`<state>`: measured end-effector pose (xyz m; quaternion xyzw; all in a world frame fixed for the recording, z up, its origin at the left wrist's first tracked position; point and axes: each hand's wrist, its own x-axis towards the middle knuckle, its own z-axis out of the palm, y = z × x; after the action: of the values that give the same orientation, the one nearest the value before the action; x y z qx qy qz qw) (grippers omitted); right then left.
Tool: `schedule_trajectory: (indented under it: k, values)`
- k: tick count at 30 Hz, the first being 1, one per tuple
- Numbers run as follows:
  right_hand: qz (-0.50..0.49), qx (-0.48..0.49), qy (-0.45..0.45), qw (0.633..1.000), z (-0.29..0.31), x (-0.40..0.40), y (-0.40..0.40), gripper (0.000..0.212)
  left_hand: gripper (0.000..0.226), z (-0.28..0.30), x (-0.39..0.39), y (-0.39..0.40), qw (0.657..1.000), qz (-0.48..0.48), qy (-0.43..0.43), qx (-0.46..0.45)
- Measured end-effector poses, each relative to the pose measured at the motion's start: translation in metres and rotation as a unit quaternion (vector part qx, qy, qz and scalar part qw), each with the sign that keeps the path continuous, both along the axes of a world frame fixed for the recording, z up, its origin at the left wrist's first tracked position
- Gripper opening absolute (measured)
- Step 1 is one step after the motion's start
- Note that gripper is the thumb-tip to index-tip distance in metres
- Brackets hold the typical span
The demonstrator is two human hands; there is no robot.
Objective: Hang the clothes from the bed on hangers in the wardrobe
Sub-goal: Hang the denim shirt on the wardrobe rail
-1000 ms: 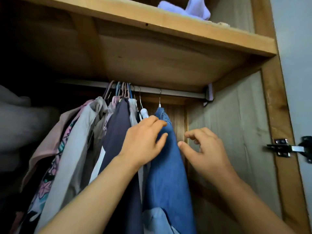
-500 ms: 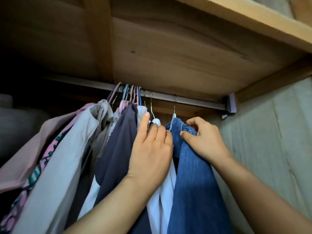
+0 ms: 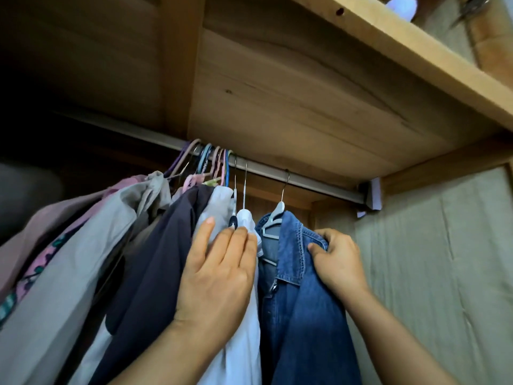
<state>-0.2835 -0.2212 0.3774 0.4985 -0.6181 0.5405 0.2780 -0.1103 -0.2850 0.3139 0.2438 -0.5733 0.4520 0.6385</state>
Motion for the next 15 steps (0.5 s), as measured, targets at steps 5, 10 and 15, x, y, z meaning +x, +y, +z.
schedule_trajectory:
  k: [5,10,15]
  values:
    - [0.015,-0.020,-0.002,1.000,0.000,-0.015,0.007,0.018,0.039,-0.002,-0.009,-0.003,0.999,-0.029,-0.008,0.010]
    - [-0.022,-0.057,0.043,0.997,0.020,-0.019,0.031,0.020,0.036,0.004,-0.012,0.002,0.998,-0.053,-0.017,0.000]
    - [-0.069,-0.056,0.084,0.992,0.006,-0.024,0.075,0.021,0.032,0.007,-0.016,0.016,0.992,-0.118,-0.038,0.007]
